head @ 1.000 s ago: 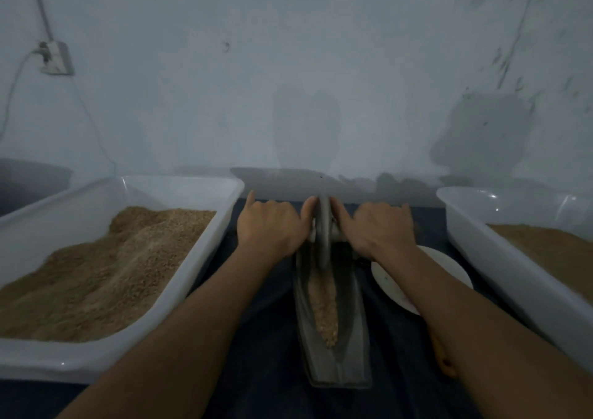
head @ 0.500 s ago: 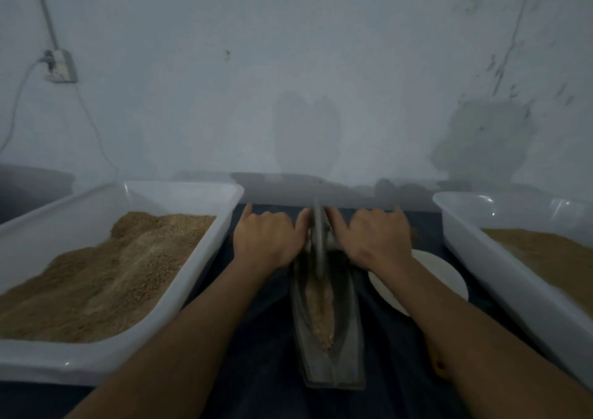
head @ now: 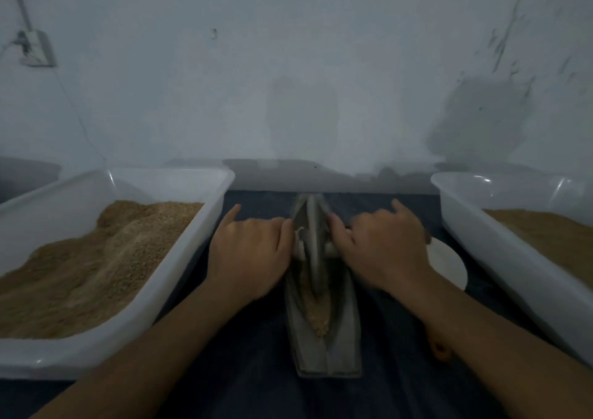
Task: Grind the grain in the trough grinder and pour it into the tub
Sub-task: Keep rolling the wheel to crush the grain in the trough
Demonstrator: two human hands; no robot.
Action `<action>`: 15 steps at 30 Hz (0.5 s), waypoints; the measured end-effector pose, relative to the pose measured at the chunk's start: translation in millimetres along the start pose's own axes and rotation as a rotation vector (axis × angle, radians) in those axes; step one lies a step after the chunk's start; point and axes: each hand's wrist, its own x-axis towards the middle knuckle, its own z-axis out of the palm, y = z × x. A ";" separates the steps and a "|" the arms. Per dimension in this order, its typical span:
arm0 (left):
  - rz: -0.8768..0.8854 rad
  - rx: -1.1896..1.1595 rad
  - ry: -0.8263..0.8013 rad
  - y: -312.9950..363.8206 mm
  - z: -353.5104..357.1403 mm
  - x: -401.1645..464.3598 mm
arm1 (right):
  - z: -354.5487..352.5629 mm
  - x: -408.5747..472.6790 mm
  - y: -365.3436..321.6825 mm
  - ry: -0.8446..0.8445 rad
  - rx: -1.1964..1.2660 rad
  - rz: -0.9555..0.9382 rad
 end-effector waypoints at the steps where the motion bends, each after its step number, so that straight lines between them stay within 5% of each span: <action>1: 0.004 0.069 -0.049 0.3 2.7 10.1 | 2.1 15.3 -1.5 -0.076 -0.008 0.012; 8: 0.029 0.193 -0.084 6.6 4.2 55.6 | 17.4 47.8 4.7 -0.205 0.116 0.180; 11: 0.039 0.114 -0.057 7.3 -4.4 21.7 | -0.9 6.5 1.0 -0.100 0.176 0.029; 15: 0.027 -0.058 0.055 2.6 -15.6 -21.1 | -19.0 -33.5 -5.1 0.077 0.175 0.058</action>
